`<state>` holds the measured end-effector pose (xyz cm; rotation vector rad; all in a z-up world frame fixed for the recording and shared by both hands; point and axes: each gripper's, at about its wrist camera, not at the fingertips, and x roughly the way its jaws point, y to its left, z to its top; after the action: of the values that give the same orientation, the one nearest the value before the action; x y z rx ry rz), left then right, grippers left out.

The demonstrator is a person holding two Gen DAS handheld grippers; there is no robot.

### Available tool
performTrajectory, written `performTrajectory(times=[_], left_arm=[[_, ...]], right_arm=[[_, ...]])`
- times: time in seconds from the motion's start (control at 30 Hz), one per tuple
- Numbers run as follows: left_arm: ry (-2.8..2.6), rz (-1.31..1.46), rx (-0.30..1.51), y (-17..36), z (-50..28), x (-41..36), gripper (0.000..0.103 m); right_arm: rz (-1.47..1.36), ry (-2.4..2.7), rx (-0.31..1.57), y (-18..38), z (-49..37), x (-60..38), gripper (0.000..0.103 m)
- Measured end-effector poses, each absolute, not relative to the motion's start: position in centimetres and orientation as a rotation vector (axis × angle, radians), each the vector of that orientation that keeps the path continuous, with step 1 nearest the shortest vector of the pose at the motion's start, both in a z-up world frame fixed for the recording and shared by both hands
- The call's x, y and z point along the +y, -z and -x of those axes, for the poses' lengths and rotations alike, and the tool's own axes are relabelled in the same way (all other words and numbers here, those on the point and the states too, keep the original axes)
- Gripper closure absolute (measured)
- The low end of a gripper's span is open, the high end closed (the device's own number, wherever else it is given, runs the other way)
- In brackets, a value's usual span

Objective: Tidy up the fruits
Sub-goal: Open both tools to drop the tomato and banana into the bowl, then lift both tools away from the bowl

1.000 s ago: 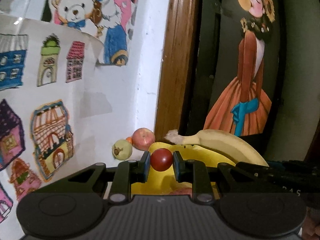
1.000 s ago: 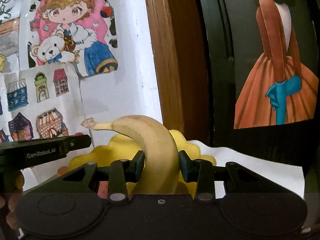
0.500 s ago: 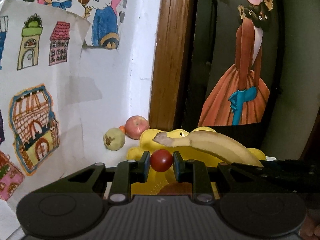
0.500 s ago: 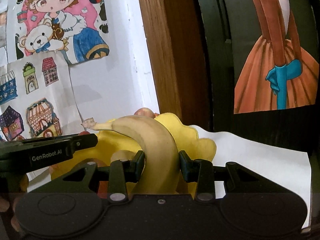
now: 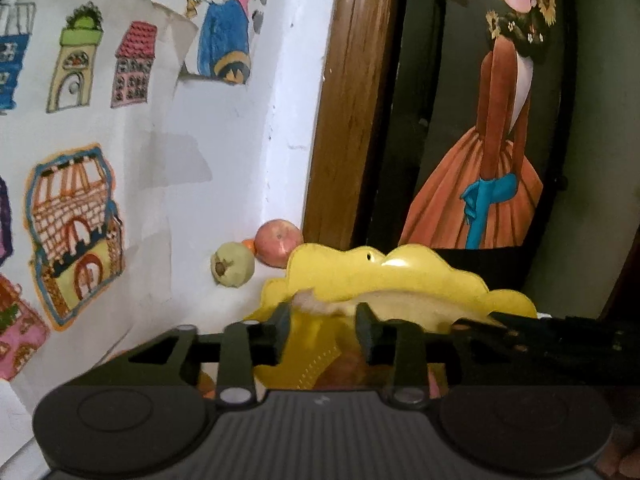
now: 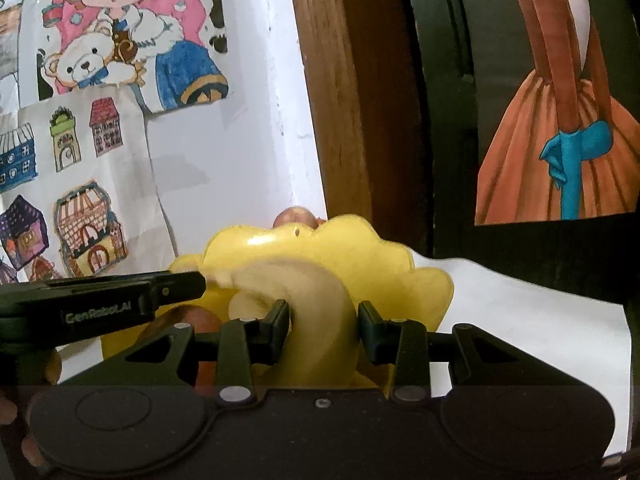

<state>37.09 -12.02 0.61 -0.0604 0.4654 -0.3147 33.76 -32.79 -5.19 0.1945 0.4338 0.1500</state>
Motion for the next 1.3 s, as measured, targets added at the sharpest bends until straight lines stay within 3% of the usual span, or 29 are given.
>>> performTrajectory(times=[0.13,0.3,0.5,0.77,1.3], left_arm=[[0.318,0.077,0.435,-1.3,-36.2,-11.4,0.051],[0.301,0.108,0.396,-2.2,-34.5,-10.3,0.029],[0.278,0.134,0.323,-3.9,-31.1,-8.7,0.003],[0.263,0.135,0.266,-6.0,-25.6,-6.8,0.000],[0.266,0.072,0.275,-6.6,-13.7,-3.5,0.000]], right_arm=[[-0.183,-0.163,0.387,4.1,-32.9,-33.1,0.063],[-0.162,-0.167,0.355,3.6,-31.2,-33.3,0.053],[-0.158,-0.158,0.297,2.4,-28.0,-33.6,0.025],[-0.071,-0.166,0.198,0.3,-22.1,-32.6,0.002],[-0.048,-0.151,0.228,-0.5,-9.6,-29.6,0.001]])
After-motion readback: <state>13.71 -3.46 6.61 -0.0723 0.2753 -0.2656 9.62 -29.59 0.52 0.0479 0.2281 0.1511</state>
